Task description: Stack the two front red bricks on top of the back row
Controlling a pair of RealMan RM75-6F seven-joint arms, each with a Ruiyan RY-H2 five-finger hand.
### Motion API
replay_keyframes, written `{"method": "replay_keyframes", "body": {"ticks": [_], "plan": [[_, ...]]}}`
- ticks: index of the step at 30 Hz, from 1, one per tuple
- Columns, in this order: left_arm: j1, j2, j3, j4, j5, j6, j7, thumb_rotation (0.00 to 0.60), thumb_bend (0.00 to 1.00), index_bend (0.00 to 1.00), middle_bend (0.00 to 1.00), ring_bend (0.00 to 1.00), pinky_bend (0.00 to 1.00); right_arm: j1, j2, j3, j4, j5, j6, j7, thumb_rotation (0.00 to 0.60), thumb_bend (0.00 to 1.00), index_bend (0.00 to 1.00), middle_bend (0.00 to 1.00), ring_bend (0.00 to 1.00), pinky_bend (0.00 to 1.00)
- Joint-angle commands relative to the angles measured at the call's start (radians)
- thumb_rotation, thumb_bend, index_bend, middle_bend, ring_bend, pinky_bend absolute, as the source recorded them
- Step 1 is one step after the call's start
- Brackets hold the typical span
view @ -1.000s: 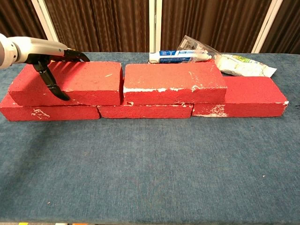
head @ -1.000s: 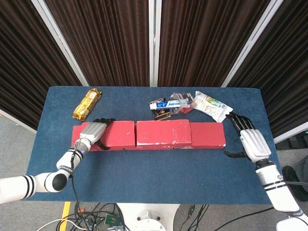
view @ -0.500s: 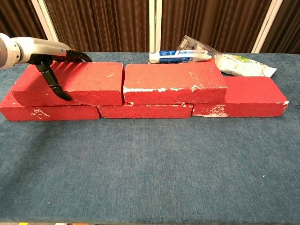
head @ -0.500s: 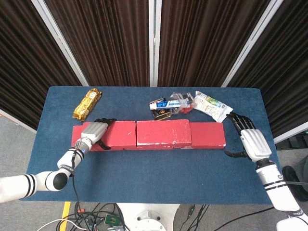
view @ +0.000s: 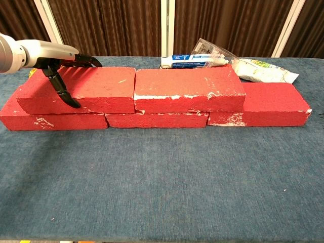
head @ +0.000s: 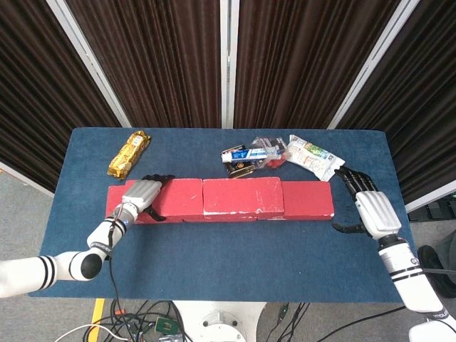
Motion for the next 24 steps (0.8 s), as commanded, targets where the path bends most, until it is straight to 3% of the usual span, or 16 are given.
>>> {"method": "replay_keyframes", "body": {"ticks": [1,24], "plan": [[-0.003,-0.001,0.001,0.005,-0.001,-0.006,-0.004,0.600,0.20,0.00,0.12,0.05,0.10,0.000,-0.001,-0.001,0.001,0.001,-0.002,0.000,0.600,0.00,0.00,0.00,0.00,0.00],[-0.018,-0.017,0.011,0.037,0.004,-0.018,-0.019,0.600,0.20,0.00,0.12,0.05,0.10,0.005,-0.009,0.000,0.011,0.011,-0.012,-0.004,0.600,0.00,0.00,0.00,0.00,0.00]]}}
